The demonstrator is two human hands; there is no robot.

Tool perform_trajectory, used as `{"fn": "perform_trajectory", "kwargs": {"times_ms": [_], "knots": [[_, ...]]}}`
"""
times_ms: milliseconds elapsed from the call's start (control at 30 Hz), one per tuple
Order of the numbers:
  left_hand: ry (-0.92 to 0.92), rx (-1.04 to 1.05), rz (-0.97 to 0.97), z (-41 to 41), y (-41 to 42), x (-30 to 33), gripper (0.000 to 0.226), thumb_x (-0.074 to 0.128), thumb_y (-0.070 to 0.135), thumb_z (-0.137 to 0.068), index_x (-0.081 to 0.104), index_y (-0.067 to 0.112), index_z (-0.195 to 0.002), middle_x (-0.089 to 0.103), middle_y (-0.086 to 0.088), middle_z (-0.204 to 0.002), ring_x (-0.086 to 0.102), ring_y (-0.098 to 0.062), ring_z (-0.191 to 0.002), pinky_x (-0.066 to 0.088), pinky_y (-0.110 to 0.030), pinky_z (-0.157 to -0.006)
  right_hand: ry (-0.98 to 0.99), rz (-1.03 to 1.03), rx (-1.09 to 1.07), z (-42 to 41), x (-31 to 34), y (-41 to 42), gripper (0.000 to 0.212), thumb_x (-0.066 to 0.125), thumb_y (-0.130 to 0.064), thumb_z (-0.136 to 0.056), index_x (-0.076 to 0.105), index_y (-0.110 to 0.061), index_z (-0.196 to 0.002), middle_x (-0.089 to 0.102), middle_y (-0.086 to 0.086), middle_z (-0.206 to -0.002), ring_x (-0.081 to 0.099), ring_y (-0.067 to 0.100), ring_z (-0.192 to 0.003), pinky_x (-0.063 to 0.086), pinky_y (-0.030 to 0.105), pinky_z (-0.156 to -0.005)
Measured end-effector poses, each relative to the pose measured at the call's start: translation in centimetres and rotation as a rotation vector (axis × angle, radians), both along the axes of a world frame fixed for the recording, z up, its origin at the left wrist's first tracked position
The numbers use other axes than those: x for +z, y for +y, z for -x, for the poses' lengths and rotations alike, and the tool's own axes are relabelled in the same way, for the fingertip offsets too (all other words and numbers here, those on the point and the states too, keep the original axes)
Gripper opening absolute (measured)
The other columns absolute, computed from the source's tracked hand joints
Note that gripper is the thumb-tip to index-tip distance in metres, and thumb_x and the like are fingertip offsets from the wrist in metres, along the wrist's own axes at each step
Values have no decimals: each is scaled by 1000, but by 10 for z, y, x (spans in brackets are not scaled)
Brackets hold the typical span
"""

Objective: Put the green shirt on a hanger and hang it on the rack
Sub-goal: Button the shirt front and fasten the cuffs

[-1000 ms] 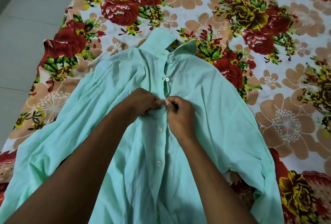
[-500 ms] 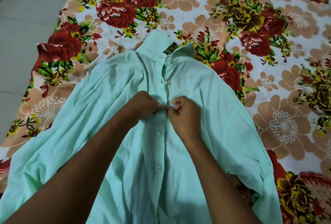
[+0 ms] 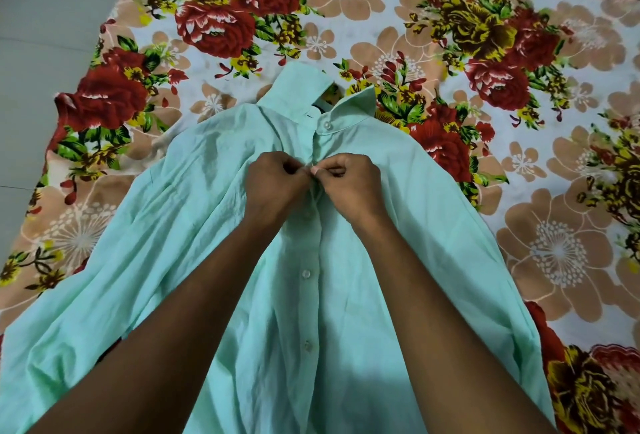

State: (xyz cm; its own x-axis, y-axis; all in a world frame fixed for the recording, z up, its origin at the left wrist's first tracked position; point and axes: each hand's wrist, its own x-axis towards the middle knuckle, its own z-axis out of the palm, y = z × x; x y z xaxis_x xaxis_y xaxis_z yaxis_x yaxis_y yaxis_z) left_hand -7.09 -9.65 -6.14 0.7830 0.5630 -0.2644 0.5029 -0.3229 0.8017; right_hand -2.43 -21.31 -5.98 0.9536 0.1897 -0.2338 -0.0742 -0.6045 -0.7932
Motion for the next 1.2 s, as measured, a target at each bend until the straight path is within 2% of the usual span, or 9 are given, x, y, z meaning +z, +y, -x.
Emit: {"fn": "perform_trajectory", "kwargs": {"times_ms": [233,433,533,633,767,900,1033,1133,1200], "knots": [[39,87,387,2,10,6,18,69,4,-89,69,14,-73,58,-5,-58,52,-16,-49,46,-28,-58,-6,42,-97,3,-2,10,10,71,-13,-89,77,-18,-82,78,-3,-83,73,13,-78,61,34,-78],[-5,113,430,6,8,6,15,70,8,-90,71,14,-77,61,-3,-61,53,-14,-53,48,-30,-64,114,-93,-159,3,-6,12,20,71,-17,-88,72,-22,-69,71,-11,-64,66,5,-63,58,26,-68],[-28,103,436,8,7,4,12,71,10,-91,74,13,-81,63,-1,-62,55,-10,-52,49,-28,-64,155,-128,-151,0,-5,11,13,71,-17,-89,77,-15,-78,70,-10,-65,62,4,-61,51,22,-64],[-43,82,441,7,6,2,12,69,13,-93,77,7,-87,67,-4,-67,56,-10,-55,50,-29,-65,210,-139,-135,-3,-3,9,11,70,-17,-90,78,-10,-87,76,1,-79,67,10,-73,55,25,-71],[-57,70,524,6,8,0,23,64,16,-99,79,2,-87,76,-9,-79,61,-8,-61,54,-23,-66,256,-165,-93,-5,4,4,20,68,-15,-92,73,4,-87,70,30,-98,53,15,-73,46,27,-69],[-36,14,494,3,13,-1,15,68,10,-95,78,5,-86,78,-13,-83,60,-11,-62,54,-23,-65,246,-155,-39,-7,5,0,18,68,-15,-94,76,-13,-78,72,2,-71,59,1,-62,49,15,-63],[-18,28,478,-4,15,0,10,78,11,-86,77,5,-78,72,-14,-70,59,-12,-54,53,-22,-56,210,-178,-4,-5,3,-5,29,68,-32,-97,77,-11,-80,55,-13,-52,49,4,-51,44,20,-58],[-9,24,486,-4,17,-3,10,80,11,-84,77,3,-79,68,-9,-63,59,-11,-50,53,-20,-52,145,-174,0,-3,-1,-6,25,70,-34,-95,82,-13,-90,69,-15,-60,65,2,-61,53,23,-66],[-10,28,545,-4,18,-3,9,81,10,-84,77,4,-79,68,-8,-64,59,-12,-53,51,-19,-52,111,-154,-49,-4,-4,-5,21,70,-29,-96,82,-12,-94,62,-21,-54,58,-3,-54,46,19,-63]]}}
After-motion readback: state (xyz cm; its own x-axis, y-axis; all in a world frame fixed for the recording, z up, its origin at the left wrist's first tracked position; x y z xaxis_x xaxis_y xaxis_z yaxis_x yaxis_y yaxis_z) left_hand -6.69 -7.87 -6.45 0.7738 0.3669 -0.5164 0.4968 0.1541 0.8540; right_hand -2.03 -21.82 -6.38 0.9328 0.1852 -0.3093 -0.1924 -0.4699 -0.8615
